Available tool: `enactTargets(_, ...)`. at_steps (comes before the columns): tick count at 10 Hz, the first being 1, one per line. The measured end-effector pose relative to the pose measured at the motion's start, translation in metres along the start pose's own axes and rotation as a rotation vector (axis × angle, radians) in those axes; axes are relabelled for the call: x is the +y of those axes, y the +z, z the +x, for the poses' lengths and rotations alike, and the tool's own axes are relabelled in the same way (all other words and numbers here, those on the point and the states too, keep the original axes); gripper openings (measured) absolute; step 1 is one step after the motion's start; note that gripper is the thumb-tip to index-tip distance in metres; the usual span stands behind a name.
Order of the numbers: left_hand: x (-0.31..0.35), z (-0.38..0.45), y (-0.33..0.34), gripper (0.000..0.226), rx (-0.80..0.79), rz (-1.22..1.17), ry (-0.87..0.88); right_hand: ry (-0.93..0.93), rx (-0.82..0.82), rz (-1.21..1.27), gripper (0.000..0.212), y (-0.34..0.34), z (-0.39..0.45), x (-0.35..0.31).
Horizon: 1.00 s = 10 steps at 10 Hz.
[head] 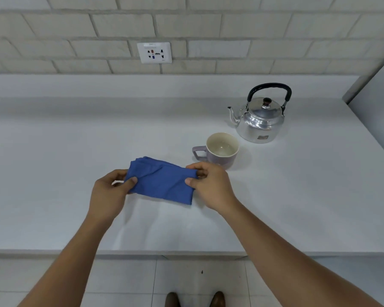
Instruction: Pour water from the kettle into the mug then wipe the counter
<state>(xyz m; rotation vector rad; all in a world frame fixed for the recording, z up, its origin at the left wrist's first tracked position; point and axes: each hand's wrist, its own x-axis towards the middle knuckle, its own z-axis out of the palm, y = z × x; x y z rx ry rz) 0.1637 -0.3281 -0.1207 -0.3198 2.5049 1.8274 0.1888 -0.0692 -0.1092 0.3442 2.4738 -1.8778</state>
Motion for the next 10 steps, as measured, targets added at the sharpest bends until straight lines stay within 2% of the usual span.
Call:
enactTargets(3, -0.039, 0.025, -0.057, 0.006, 0.1, 0.215, -0.113, 0.057, -0.109, -0.134, 0.029, 0.076, 0.031, 0.002)
enactTargets(5, -0.057, 0.028, -0.063, 0.006, 0.131, 0.408, -0.081, 0.071, -0.067, -0.129, 0.024, 0.093, 0.03, 0.015)
enactTargets(6, -0.063, 0.025, -0.062, 0.005, 0.134, 0.488, -0.05, -0.024, -0.049, -0.229, 0.026, 0.097, 0.025, 0.02)
enactTargets(7, -0.063, 0.025, -0.062, 0.023, 0.173, 0.553, 0.022, -0.152, -0.062, -0.409, 0.036, 0.099, 0.023, 0.02)
enactTargets(8, -0.061, 0.023, -0.063, 0.042, 0.173, 0.606, 0.149, -0.189, -0.05, -0.477, 0.039, 0.093, 0.021, 0.018)
enactTargets(9, -0.057, 0.017, -0.058, 0.036, 0.097, 0.612, 0.296, -0.255, -0.06, -0.515, 0.023, 0.084, 0.014, 0.02)
enactTargets(10, -0.052, 0.015, -0.049, 0.03, 0.037, 0.668, 0.406, -0.268, -0.054, -0.562, 0.019, 0.075, 0.008, 0.02)
